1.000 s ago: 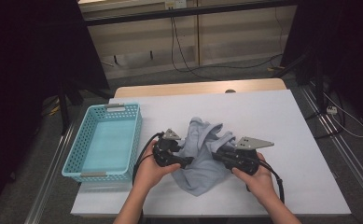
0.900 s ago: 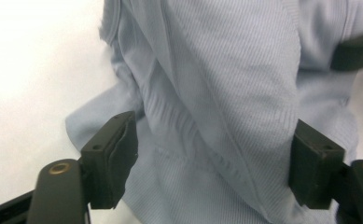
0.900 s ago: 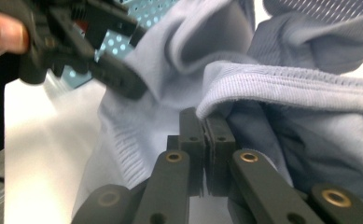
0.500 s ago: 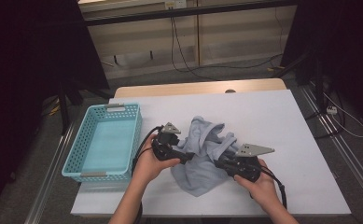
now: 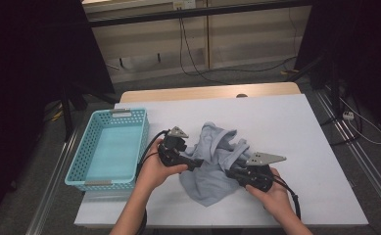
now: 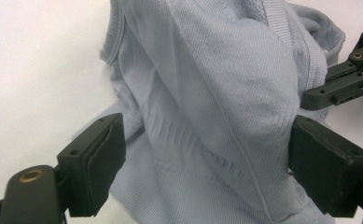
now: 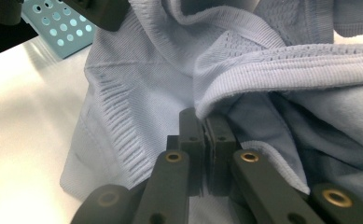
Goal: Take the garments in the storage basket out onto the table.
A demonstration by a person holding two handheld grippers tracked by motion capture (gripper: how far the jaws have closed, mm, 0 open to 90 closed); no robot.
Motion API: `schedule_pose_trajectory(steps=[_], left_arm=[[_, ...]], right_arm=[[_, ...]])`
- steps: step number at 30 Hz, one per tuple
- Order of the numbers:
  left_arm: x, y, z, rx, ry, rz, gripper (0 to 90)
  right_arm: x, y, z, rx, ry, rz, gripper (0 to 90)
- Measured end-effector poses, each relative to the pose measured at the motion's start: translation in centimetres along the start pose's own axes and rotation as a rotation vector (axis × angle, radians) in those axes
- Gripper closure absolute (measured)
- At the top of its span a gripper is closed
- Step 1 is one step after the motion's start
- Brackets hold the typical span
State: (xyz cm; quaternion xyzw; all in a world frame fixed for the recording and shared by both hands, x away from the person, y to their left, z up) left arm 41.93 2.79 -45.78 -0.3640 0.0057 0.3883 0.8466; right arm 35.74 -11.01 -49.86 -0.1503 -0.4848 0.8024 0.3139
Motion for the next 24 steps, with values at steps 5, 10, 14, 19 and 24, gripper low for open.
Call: schedule_pose_trajectory(steps=[5,10,14,19,24], left_arm=[[-0.2,-0.3,0.1,0.014,-0.001,-0.008,14.8],[-0.5,-0.2,0.1,0.026,0.004,-0.008,14.5],[-0.5,0.0,0.1,0.037,0.013,-0.006,14.0],[-0.7,-0.4,0.7,0.037,0.034,-0.009,13.4],[-0.7,-1.4,1.2,0.021,0.025,-0.030,11.9]], right_arm=[[0.0,0.0,0.1,-0.003,0.000,-0.002,88.2],[-0.1,0.0,0.2,-0.007,0.000,-0.011,88.1],[-0.1,0.0,0.2,-0.007,0.004,-0.010,88.1],[-0.2,0.1,0.1,-0.005,0.005,-0.010,88.1],[-0.2,0.1,0.1,-0.005,0.005,-0.011,88.1]])
Point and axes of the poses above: each handheld gripper's, and its own axes: z roughly backward along the jaws, y roughly out of its underside, x roughly to its left, the point moved 10 cm from there along -z, roughly forward along the jaws, and after that the axes turned 12 degrees about z, right-handed, at the moved point
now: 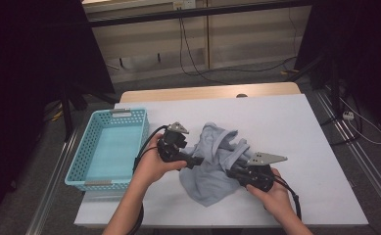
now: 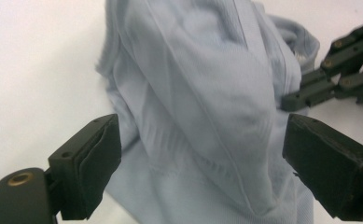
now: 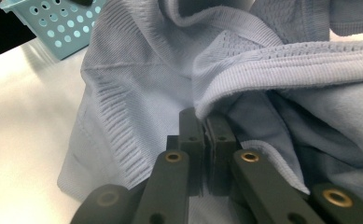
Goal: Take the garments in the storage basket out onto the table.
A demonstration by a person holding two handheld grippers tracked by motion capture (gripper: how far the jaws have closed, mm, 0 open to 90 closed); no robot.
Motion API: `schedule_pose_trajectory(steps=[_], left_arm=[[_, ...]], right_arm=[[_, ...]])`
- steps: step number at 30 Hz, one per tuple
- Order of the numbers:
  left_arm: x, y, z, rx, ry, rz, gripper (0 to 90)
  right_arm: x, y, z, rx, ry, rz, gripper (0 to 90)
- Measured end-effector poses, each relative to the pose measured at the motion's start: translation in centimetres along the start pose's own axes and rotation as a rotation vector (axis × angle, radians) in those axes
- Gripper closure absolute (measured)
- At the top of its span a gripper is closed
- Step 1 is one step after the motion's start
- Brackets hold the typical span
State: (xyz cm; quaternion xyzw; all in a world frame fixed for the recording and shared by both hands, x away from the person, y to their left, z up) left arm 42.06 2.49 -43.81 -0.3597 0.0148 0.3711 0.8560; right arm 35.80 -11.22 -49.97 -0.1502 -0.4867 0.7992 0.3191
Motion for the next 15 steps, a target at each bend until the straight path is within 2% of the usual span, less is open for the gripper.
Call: schedule_pose_trajectory(steps=[5,15], left_arm=[[0.1,-0.9,-0.1,-0.003,-0.007,0.001,11.9],[1.0,-3.4,-1.2,-0.017,-0.029,0.039,12.0]], right_arm=[[0.1,0.0,0.0,0.001,0.001,0.001,88.1],[0.2,-0.1,0.1,-0.001,0.001,0.004,88.0]])
Point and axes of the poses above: each handheld gripper's, and its own axes: z roughly backward along the jaws, y roughly out of its underside, x roughly to its left, the point moved 10 cm from there along -z, roughly forward along the jaws, and after that the axes turned 12 degrees about z, right-handed, at the moved point
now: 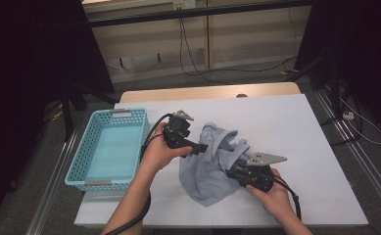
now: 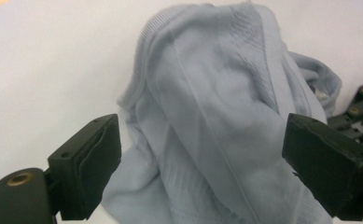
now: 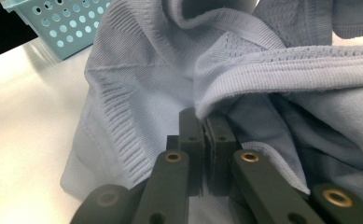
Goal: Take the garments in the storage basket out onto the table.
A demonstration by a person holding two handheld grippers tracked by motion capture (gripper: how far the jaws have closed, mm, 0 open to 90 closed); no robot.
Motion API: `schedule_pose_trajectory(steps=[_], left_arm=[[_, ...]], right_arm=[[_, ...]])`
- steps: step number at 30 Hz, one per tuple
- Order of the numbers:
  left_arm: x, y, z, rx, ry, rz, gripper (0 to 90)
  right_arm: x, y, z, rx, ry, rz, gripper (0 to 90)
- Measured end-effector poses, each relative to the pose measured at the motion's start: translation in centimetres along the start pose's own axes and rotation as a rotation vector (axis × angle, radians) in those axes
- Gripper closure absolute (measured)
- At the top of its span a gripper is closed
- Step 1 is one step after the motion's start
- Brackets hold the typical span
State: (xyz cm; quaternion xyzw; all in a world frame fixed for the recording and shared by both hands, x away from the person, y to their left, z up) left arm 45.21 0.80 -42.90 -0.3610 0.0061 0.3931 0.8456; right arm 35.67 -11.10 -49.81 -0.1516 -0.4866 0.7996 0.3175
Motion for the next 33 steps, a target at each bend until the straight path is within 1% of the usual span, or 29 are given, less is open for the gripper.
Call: schedule_pose_trajectory(steps=[3,4,5,6,7,10,12,13,14,15,16,17,18,19,20,21,22,23,24,26,27,28,29,30,33], left_arm=[[-0.1,-0.7,-0.5,-0.007,0.001,0.005,12.5],[-0.1,-0.7,-0.5,-0.007,0.001,0.005,12.5],[0.0,-0.9,-0.6,-0.003,-0.005,-0.003,12.5],[-0.1,-1.0,-0.8,-0.004,-0.008,-0.001,12.6],[-0.1,-1.2,-1.2,0.001,-0.014,-0.010,13.0],[-0.1,-1.5,-1.9,-0.004,-0.019,-0.014,14.9],[0.0,-1.6,-2.3,-0.012,-0.031,-0.010,17.3],[0.2,-1.6,-2.5,-0.011,-0.040,-0.025,20.1],[0.2,-1.6,-2.5,-0.011,-0.040,-0.025,28.7],[0.1,-1.4,-3.0,-0.017,-0.041,-0.038,33.2],[0.1,-1.4,-3.1,-0.022,-0.028,-0.034,33.3],[-0.1,-1.3,-3.1,-0.020,-0.013,-0.032,36.8],[-0.2,-1.3,-3.1,-0.019,-0.004,-0.036,45.5],[-0.2,-1.3,-3.1,-0.019,-0.004,-0.036,47.3],[-0.2,-1.3,-3.1,-0.022,-0.005,-0.038,47.3],[-0.3,-1.1,-3.1,-0.011,0.001,-0.044,51.8],[-0.3,-1.1,-3.1,-0.011,0.001,-0.044,52.8],[-0.3,-1.0,-3.2,-0.006,0.009,-0.034,54.9],[-0.3,-1.0,-3.2,-0.006,0.009,-0.034,59.3],[-0.4,-0.7,-3.2,0.008,0.028,-0.011,64.6],[-0.3,-0.5,-3.1,0.018,0.032,-0.004,70.1],[-0.3,-0.5,-3.1,0.018,0.032,-0.004,73.4],[-0.2,-0.4,-3.1,0.021,0.033,0.001,73.4],[-0.1,-0.3,-3.1,0.027,0.032,0.004,76.0],[0.1,0.2,-2.8,0.031,0.037,0.016,77.2]], right_arm=[[0.0,0.0,0.0,0.002,-0.002,0.005,88.1],[0.0,0.0,0.0,0.002,-0.002,0.005,88.1],[0.0,0.0,0.0,0.002,-0.002,0.006,88.0],[0.0,0.0,0.0,0.002,-0.001,0.004,88.0],[0.0,0.1,-0.1,0.004,-0.003,0.007,87.9],[0.0,0.1,-0.1,0.007,-0.002,0.008,87.9],[0.0,0.1,-0.1,0.007,-0.003,0.007,87.9],[0.0,0.2,-0.1,0.008,-0.004,0.007,87.9],[0.0,0.2,-0.1,0.009,-0.003,0.009,87.8],[0.0,0.2,-0.1,0.009,-0.005,0.011,87.8],[0.0,0.2,-0.1,0.011,-0.005,0.015,87.8],[0.0,0.3,-0.1,0.014,-0.004,0.017,87.8],[0.0,0.3,-0.2,0.015,-0.005,0.015,87.8],[0.0,0.3,-0.2,0.016,-0.006,0.013,87.8],[0.0,0.3,-0.2,0.016,-0.006,0.013,87.8],[-0.1,0.4,-0.2,0.018,-0.006,0.012,87.8],[-0.1,0.4,-0.2,0.018,-0.006,0.012,87.8],[-0.1,0.4,-0.2,0.018,-0.006,0.010,87.8],[-0.1,0.4,-0.2,0.018,-0.006,0.010,87.8],[-0.1,0.4,-0.2,0.018,-0.007,0.011,87.8],[-0.1,0.4,-0.2,0.019,-0.007,0.010,87.8],[-0.1,0.4,-0.2,0.019,-0.007,0.010,87.8],[-0.1,0.4,-0.2,0.019,-0.007,0.009,87.8],[-0.1,0.4,-0.2,0.022,-0.007,0.008,87.8],[-0.2,0.5,-0.2,0.022,-0.006,0.010,87.8]])
Point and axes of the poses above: each handheld gripper's, and its own axes: z roughly backward along the jaws, y roughly out of its underside, x roughly to its left, the point moved 10 cm from there along -z, roughly forward along the jaws, and after that the axes turned 12 degrees about z, right-handed, at the moved point
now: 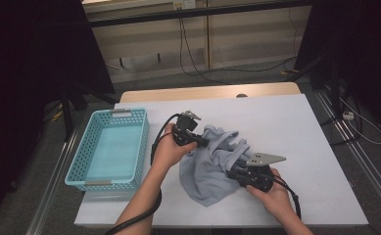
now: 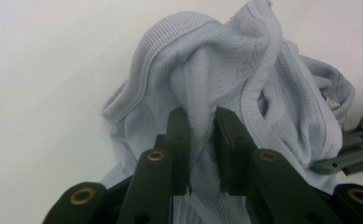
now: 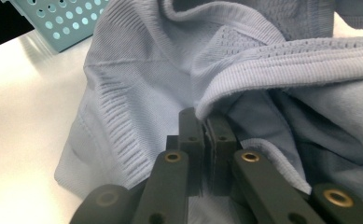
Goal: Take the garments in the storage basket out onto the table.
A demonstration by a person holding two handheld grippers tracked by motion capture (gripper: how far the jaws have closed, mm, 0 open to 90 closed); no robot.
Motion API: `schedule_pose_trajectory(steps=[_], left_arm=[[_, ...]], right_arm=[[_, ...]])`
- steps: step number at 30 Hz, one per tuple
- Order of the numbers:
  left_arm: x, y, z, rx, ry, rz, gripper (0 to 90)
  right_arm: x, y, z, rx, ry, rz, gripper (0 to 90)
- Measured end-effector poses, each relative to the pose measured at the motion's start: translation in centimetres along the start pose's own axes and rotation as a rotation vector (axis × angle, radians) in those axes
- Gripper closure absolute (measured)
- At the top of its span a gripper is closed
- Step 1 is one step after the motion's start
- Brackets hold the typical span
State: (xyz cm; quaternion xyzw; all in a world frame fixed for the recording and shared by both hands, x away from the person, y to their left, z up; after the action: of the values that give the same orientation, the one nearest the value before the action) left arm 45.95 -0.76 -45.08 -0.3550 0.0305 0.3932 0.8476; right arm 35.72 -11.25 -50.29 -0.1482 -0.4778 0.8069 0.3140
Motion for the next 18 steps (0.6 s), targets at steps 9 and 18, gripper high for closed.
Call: schedule_pose_trajectory(steps=[9,18], left_arm=[[0.9,3.2,0.8,0.004,-0.040,0.032,81.7],[1.3,7.2,-0.6,0.001,-0.055,0.056,82.3]], right_arm=[[-0.7,0.0,0.5,-0.004,0.016,-0.019,87.7],[-1.2,0.2,0.9,0.015,0.042,-0.009,87.6]])
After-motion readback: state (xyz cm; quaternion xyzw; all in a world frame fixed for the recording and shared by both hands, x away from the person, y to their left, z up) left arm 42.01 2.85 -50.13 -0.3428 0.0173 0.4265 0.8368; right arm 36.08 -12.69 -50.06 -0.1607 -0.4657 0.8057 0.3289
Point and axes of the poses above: each handheld gripper's, and its own axes: z roughly backward along the jaws, y roughly out of its underside, x roughly to its left, the point moved 10 cm from there along -z, roughly forward along the jaws, and after that the axes turned 12 degrees about z, right-handed, at the moved point
